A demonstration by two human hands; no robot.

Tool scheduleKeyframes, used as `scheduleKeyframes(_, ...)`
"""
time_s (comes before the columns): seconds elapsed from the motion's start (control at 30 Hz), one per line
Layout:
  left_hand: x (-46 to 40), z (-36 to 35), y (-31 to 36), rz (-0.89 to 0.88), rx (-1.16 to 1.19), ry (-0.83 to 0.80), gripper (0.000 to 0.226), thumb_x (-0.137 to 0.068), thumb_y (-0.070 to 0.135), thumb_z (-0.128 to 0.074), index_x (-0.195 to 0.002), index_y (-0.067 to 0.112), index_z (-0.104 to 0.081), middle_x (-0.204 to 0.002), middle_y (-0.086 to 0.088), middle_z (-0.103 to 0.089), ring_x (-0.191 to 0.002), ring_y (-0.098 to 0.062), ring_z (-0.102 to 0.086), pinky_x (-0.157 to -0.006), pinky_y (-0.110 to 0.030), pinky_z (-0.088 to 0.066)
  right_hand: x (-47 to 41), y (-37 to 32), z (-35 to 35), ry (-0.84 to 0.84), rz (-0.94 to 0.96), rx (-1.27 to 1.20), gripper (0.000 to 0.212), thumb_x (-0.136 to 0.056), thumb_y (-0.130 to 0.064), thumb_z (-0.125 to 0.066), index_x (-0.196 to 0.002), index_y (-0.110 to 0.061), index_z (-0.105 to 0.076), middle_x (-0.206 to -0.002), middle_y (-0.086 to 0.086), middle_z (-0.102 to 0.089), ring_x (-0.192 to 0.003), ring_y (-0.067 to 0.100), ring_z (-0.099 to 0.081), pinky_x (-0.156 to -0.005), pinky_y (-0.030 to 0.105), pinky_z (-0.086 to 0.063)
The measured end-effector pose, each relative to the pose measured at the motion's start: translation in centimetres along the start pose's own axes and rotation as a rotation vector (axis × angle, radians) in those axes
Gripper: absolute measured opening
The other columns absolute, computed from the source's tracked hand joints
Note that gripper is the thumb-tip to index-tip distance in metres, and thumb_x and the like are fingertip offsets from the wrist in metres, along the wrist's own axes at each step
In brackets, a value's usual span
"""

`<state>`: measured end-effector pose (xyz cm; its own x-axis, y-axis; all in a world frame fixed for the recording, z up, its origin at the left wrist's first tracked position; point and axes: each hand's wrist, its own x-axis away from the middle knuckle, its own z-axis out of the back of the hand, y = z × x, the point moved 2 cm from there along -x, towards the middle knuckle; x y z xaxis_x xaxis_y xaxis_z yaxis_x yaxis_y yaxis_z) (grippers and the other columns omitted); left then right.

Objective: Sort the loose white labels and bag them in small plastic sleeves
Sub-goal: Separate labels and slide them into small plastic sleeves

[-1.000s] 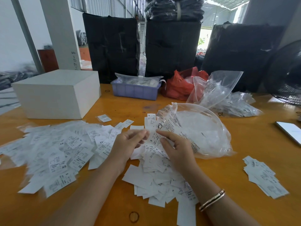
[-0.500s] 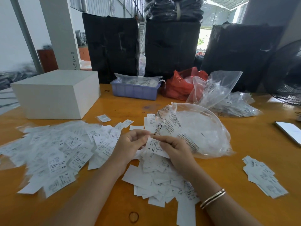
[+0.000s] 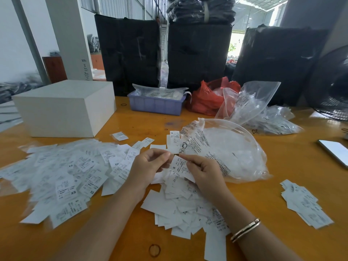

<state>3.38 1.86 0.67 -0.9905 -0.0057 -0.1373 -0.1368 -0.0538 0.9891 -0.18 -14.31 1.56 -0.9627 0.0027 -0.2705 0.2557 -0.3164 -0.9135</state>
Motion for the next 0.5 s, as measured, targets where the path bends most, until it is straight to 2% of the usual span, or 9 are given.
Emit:
scheduleKeyframes(0.07, -0.04, -0.03, 0.06, -0.005, 0.009, 0.013, 0.006, -0.088, 0.026, -0.065, -0.089, 0.022, -0.070, -0.078, 0.011, -0.073, -0.071, -0.001, -0.068, -0.058, -0.011, -0.047, -0.11, 0.09, 0.08, 0.028, 0.002, 0.017, 0.038, -0.096, -0.012, -0.050, -0.093, -0.046, -0.066, -0.074, -0.004, -0.070, -0.058, 0.030, -0.058, -0.050, 0.037, -0.050)
scheduleKeyframes(0.17, -0.04, -0.05, 0.17, -0.008, 0.014, 0.018, 0.008, -0.087, 0.027, -0.065, -0.091, 0.021, -0.069, -0.078, 0.011, -0.074, -0.072, -0.002, -0.068, -0.058, -0.011, -0.047, -0.33, 0.24, 0.10, 0.038, 0.033, 0.065, 0.036, -0.096, -0.012, -0.051, -0.097, -0.045, -0.065, -0.075, 0.008, -0.070, -0.066, 0.045, -0.057, -0.054, 0.052, -0.049)
scheduleKeyframes(0.23, 0.01, -0.05, 0.17, -0.005, 0.008, 0.017, 0.010, -0.087, 0.028, -0.065, -0.091, 0.020, -0.068, -0.078, 0.012, -0.073, -0.072, 0.000, -0.068, -0.058, -0.011, -0.047, -0.35, 0.35, 0.06, 0.024, 0.045, 0.084, 0.033, -0.096, -0.012, -0.051, -0.101, -0.041, -0.065, -0.075, 0.010, -0.069, -0.066, 0.045, -0.058, -0.055, 0.052, -0.049)
scheduleKeyframes(0.3, 0.03, -0.06, 0.10, 0.005, 0.008, 0.018, 0.013, -0.086, 0.030, -0.066, -0.092, 0.019, -0.069, -0.077, 0.012, -0.073, -0.072, 0.001, -0.068, -0.057, -0.012, -0.047, -0.29, 0.47, -0.02, -0.010, 0.048, 0.119, 0.031, -0.096, -0.011, -0.051, -0.107, -0.035, -0.067, -0.072, 0.000, -0.069, -0.057, 0.030, -0.059, -0.049, 0.039, -0.049)
scheduleKeyframes(0.37, 0.02, -0.10, 0.10, 0.010, 0.014, 0.021, 0.016, -0.085, 0.032, -0.066, -0.092, 0.018, -0.069, -0.076, 0.010, -0.073, -0.071, 0.002, -0.067, -0.055, -0.011, -0.048, -0.22, 0.51, -0.07, -0.041, 0.043, 0.133, 0.029, -0.095, -0.011, -0.052, -0.112, -0.028, -0.068, -0.071, -0.010, -0.066, -0.049, 0.005, -0.054, -0.043, 0.018, -0.042)
scheduleKeyframes(0.43, -0.04, -0.17, 0.15, 0.015, 0.026, 0.017, 0.017, -0.084, 0.033, -0.067, -0.091, 0.018, -0.069, -0.075, 0.008, -0.073, -0.070, 0.001, -0.067, -0.055, -0.010, -0.047, -0.22, 0.43, -0.10, -0.058, 0.039, 0.125, 0.028, -0.096, -0.010, -0.051, -0.114, -0.025, -0.067, -0.073, -0.011, -0.065, -0.048, -0.002, -0.052, -0.043, 0.012, -0.039)
scheduleKeyframes(0.5, -0.02, -0.21, 0.17, 0.024, 0.032, -0.006, 0.014, -0.085, 0.032, -0.066, -0.090, 0.019, -0.069, -0.075, 0.009, -0.073, -0.071, 0.000, -0.068, -0.055, -0.011, -0.048, -0.23, 0.35, -0.11, -0.063, 0.042, 0.098, 0.029, -0.096, -0.010, -0.050, -0.113, -0.025, -0.067, -0.072, -0.011, -0.064, -0.048, -0.002, -0.052, -0.043, 0.011, -0.038)
